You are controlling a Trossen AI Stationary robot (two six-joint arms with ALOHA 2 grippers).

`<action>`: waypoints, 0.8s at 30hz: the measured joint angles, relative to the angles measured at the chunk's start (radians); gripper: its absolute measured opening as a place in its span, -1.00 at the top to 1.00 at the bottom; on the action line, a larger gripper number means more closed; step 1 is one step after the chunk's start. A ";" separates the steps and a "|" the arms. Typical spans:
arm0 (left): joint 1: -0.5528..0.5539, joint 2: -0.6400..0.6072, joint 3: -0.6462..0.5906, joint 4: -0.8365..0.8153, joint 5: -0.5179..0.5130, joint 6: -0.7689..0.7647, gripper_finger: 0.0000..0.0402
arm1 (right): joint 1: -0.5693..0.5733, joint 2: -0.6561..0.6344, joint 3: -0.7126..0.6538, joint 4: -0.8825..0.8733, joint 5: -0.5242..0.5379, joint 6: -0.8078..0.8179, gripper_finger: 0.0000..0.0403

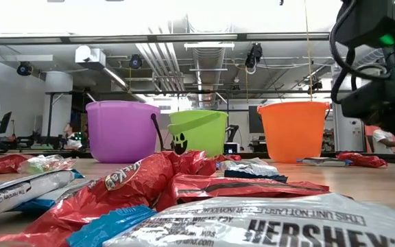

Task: Sort candy by brand, put in halloween buckets
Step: Put the white chocolate bar into the orange bucket

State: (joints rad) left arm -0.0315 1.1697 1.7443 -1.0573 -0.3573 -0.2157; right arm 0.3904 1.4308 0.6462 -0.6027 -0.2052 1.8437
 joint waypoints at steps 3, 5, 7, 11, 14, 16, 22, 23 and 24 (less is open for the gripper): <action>0.000 0.003 0.000 0.001 0.000 0.001 0.38 | 0.000 0.033 0.006 0.003 0.007 -0.020 -0.01; 0.000 0.003 0.000 -0.001 0.000 0.001 0.38 | 0.001 0.052 0.018 0.009 0.012 -0.039 0.09; 0.000 0.005 0.000 0.000 0.000 0.001 0.38 | 0.001 0.057 0.025 0.009 0.014 -0.056 0.25; 0.000 0.006 0.000 -0.001 0.000 0.001 0.38 | 0.001 0.052 0.036 0.035 0.036 -0.075 0.60; 0.000 0.007 0.000 -0.002 0.000 0.009 0.38 | 0.000 0.034 0.039 0.058 0.050 -0.089 0.76; 0.000 0.009 0.000 -0.002 -0.001 0.016 0.38 | 0.000 0.015 0.039 0.056 0.055 -0.091 0.79; 0.000 0.012 0.000 -0.021 0.000 0.021 0.38 | -0.002 -0.090 0.033 0.056 0.152 -0.094 0.79; 0.000 0.013 0.000 -0.025 0.000 0.021 0.38 | -0.005 -0.124 0.033 0.082 0.193 -0.103 0.79; 0.000 0.013 0.000 -0.030 0.000 0.021 0.38 | -0.009 -0.158 0.033 0.111 0.238 -0.113 0.79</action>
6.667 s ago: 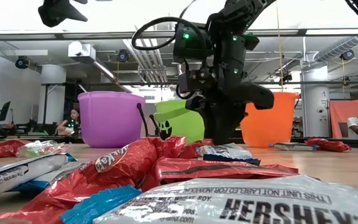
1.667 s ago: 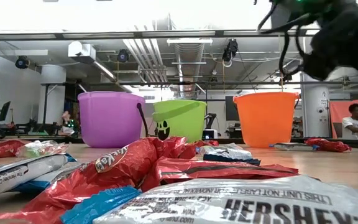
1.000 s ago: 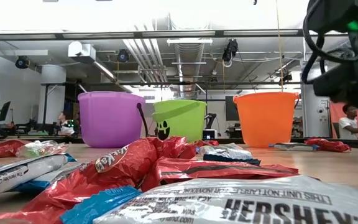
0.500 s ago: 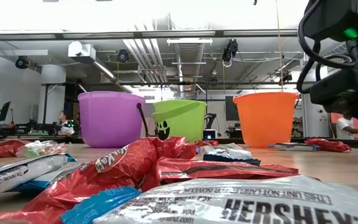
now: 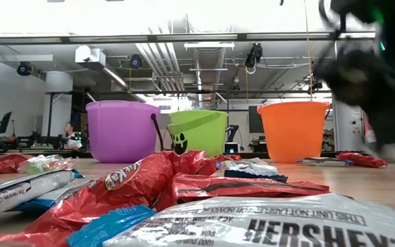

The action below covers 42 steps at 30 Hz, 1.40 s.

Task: Sort candy by brand, put in halloween buckets
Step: Put the white chocolate bar into the orange bucket, then put the green gummy candy into the purple bucket

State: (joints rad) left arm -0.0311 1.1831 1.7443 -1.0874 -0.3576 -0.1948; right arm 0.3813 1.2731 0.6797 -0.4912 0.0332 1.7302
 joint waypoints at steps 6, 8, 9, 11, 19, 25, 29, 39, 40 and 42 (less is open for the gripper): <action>0.000 -0.001 -0.040 -0.038 0.056 -0.026 0.38 | -0.124 -0.201 0.002 0.269 0.395 -0.312 0.80; -0.001 -0.001 -0.082 -0.039 0.095 -0.079 0.38 | -0.202 -0.252 0.016 0.331 0.477 -0.473 0.80; -0.001 -0.001 -0.104 -0.046 0.115 -0.110 0.38 | -0.247 -0.271 0.035 0.329 0.494 -0.553 0.81; -0.009 -0.001 -0.161 -0.054 0.161 -0.191 0.38 | -0.346 -0.294 0.098 0.291 0.491 -0.702 0.81; -0.093 -0.001 -0.348 -0.069 0.254 -0.553 0.38 | -0.756 -0.162 0.560 -0.498 0.347 -0.960 0.81; -0.137 0.000 -0.393 -0.071 0.254 -0.712 0.38 | -0.921 0.023 0.786 -0.789 0.268 -1.186 0.60; -0.137 0.000 -0.390 -0.073 0.242 -0.755 0.38 | -0.969 0.096 0.840 -0.767 0.200 -1.282 0.34; -0.227 0.016 -0.402 -0.186 0.293 -0.856 0.38 | -0.994 0.136 0.850 -0.775 0.093 -1.391 0.05; -0.256 0.021 -0.416 -0.187 0.296 -0.828 0.38 | -0.995 0.128 0.850 -0.775 0.093 -1.395 0.04; -0.318 0.029 -0.456 -0.176 0.297 -0.751 0.38 | -0.995 0.108 0.850 -0.775 0.093 -1.403 0.04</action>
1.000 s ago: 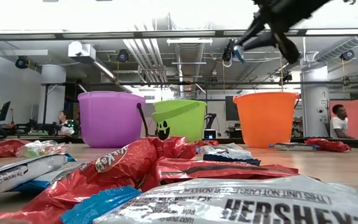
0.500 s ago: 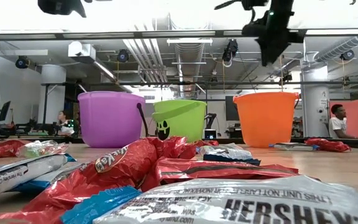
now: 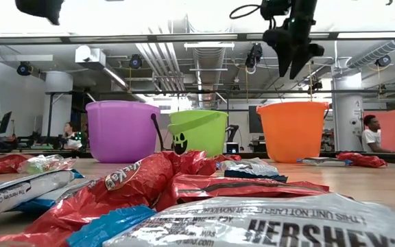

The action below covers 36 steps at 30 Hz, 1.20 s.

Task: Sort candy by brand, put in halloween buckets
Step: Put the green gummy candy into the purple bucket

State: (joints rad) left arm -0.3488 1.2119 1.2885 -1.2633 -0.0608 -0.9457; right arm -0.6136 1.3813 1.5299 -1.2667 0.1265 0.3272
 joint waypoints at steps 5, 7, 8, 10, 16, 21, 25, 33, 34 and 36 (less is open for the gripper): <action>-0.139 0.020 -0.152 0.044 -0.002 0.073 0.38 | 0.000 -0.037 -0.001 0.000 0.000 -0.005 0.04; -0.167 0.015 -0.234 0.117 -0.004 0.027 0.38 | 0.000 -0.045 -0.004 0.000 0.000 -0.001 0.04; -0.172 0.013 -0.279 0.184 -0.005 0.014 0.38 | 0.000 -0.047 -0.005 0.000 0.000 0.000 0.04; -0.174 0.012 -0.363 0.353 -0.012 0.036 0.38 | 0.000 -0.048 -0.008 0.001 0.000 0.003 0.04; -0.140 0.057 -0.518 0.548 -0.104 0.227 0.38 | 0.000 -0.037 -0.018 0.009 -0.007 0.004 0.04; -0.091 0.100 -0.594 0.593 -0.105 0.398 0.38 | 0.000 -0.037 -0.040 0.015 -0.031 0.027 0.04; -0.051 0.126 -0.659 0.686 -0.098 0.463 0.38 | 0.000 -0.037 -0.068 0.014 -0.044 0.052 0.04; -0.037 0.172 -0.733 0.864 -0.065 0.476 0.42 | 0.000 -0.037 -0.114 0.015 -0.056 0.067 0.04; -0.037 0.179 -0.732 0.869 -0.061 0.482 0.44 | 0.000 -0.037 -0.118 0.016 -0.056 0.070 0.04; -0.037 0.195 -0.724 0.868 -0.059 0.492 0.52 | 0.000 -0.037 -0.127 0.016 -0.056 0.074 0.04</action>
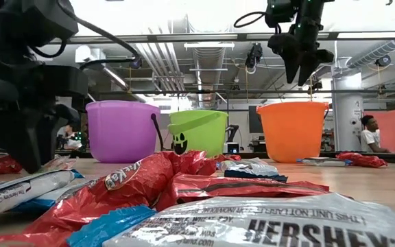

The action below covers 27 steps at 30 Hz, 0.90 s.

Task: Sort candy by brand, put in halloween buckets
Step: Put the green gummy candy into the purple bucket

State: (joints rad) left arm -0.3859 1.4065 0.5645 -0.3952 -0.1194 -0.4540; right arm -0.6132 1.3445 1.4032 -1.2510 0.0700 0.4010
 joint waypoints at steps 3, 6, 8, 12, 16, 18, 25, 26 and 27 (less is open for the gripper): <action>0.000 0.013 0.016 -0.006 0.004 0.001 0.74 | 0.000 0.000 -0.011 0.003 0.000 0.000 0.04; 0.000 0.009 0.039 -0.018 0.012 -0.007 0.95 | 0.000 0.000 -0.018 0.003 0.000 0.000 0.04; 0.000 -0.001 0.066 -0.040 0.026 -0.010 0.95 | 0.000 0.000 -0.018 0.004 0.000 0.000 0.04; 0.000 -0.060 0.166 -0.144 0.032 -0.007 0.99 | 0.000 0.000 -0.018 0.004 0.000 -0.001 0.04; 0.015 -0.150 0.290 -0.289 -0.012 -0.008 1.00 | 0.000 0.000 -0.018 0.006 0.000 -0.005 0.04; 0.042 -0.191 0.355 -0.382 -0.094 -0.015 1.00 | 0.000 0.000 -0.018 0.007 0.000 -0.005 0.04; 0.350 -0.309 0.538 -0.570 -0.314 0.104 1.00 | 0.000 0.000 -0.018 0.036 -0.006 0.000 0.04; 0.425 -0.316 0.548 -0.579 -0.312 0.137 1.00 | 0.000 0.000 -0.018 0.041 -0.014 0.003 0.04; 0.501 -0.321 0.554 -0.583 -0.308 0.171 1.00 | 0.000 0.000 -0.018 0.044 -0.023 0.004 0.04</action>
State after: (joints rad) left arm 0.1149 1.0857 1.1185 -0.9783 -0.4276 -0.2829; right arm -0.6132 1.3445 1.3849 -1.2068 0.0470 0.4054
